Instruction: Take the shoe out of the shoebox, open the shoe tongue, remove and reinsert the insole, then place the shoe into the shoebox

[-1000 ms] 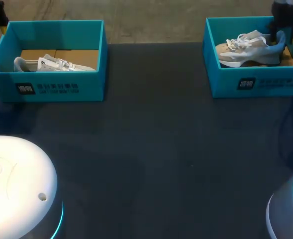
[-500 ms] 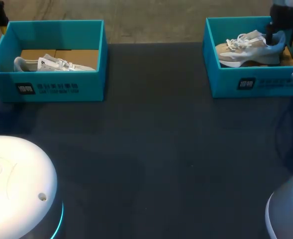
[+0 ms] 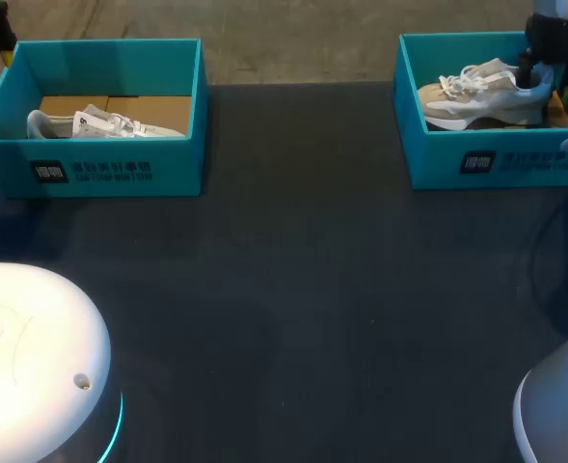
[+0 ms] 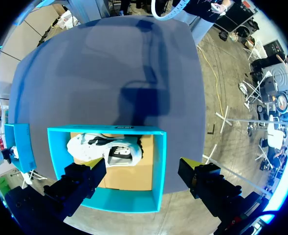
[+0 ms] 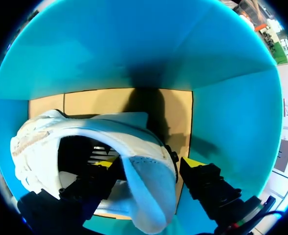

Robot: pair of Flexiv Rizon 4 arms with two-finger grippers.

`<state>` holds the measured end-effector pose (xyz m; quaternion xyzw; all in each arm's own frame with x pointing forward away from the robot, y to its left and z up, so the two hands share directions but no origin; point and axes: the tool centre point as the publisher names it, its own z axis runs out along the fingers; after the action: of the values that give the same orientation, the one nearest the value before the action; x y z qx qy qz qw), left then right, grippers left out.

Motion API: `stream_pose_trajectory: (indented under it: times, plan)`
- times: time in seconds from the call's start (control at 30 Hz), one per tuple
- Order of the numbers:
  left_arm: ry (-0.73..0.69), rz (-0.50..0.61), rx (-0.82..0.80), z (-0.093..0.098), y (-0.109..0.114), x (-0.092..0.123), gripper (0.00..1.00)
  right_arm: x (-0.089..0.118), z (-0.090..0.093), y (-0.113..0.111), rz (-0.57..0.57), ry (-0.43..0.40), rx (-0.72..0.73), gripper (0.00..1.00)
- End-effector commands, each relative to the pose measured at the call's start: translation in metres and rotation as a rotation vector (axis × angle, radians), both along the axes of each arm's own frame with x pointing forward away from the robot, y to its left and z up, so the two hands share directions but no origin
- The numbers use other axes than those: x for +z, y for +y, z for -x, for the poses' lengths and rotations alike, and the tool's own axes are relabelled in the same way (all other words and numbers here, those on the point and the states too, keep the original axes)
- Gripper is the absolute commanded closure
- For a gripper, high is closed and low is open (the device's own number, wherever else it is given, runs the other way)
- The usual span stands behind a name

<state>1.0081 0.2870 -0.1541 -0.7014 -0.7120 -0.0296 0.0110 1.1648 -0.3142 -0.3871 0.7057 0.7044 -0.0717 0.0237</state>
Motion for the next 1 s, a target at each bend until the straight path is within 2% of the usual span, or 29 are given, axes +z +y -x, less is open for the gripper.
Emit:
stream_pose_trajectory:
  times: [0.03, 0.17, 0.27, 0.3, 0.33, 0.47, 0.53, 0.77, 1.0]
  plan:
    - [-0.002, -0.002, -0.001, 0.002, 0.000, 0.000, 0.00, -0.010, -0.012, -0.001, -0.007, 0.080, -0.008, 0.22]
    - [-0.002, -0.002, -0.001, 0.002, 0.000, 0.000, 0.00, -0.014, -0.012, 0.001, -0.010, 0.090, -0.001, 0.25]
    - [-0.002, -0.002, -0.001, 0.002, 0.000, 0.000, 0.00, -0.015, -0.011, 0.003, -0.012, 0.095, 0.001, 0.37]
    - [-0.002, -0.002, -0.001, 0.002, 0.000, 0.000, 0.00, -0.016, -0.010, 0.004, -0.012, 0.096, 0.002, 0.51]
    - [-0.002, -0.002, -0.001, 0.002, 0.000, 0.000, 0.00, -0.017, -0.010, 0.004, -0.012, 0.096, 0.003, 0.54]
    - [-0.002, -0.002, -0.001, 0.002, 0.000, 0.000, 0.00, -0.021, -0.005, 0.006, -0.017, 0.097, 0.001, 0.80]
    - [-0.002, -0.002, -0.001, 0.002, 0.000, 0.000, 0.00, -0.023, -0.003, 0.007, -0.021, 0.098, -0.007, 1.00]
    - [-0.002, -0.002, -0.001, 0.002, 0.000, 0.000, 0.00, -0.011, 0.006, 0.010, -0.006, 0.075, -0.026, 1.00]
    - [-0.002, -0.002, -0.001, 0.002, 0.000, 0.000, 0.00, 0.025, 0.013, 0.013, 0.066, 0.028, -0.044, 1.00]
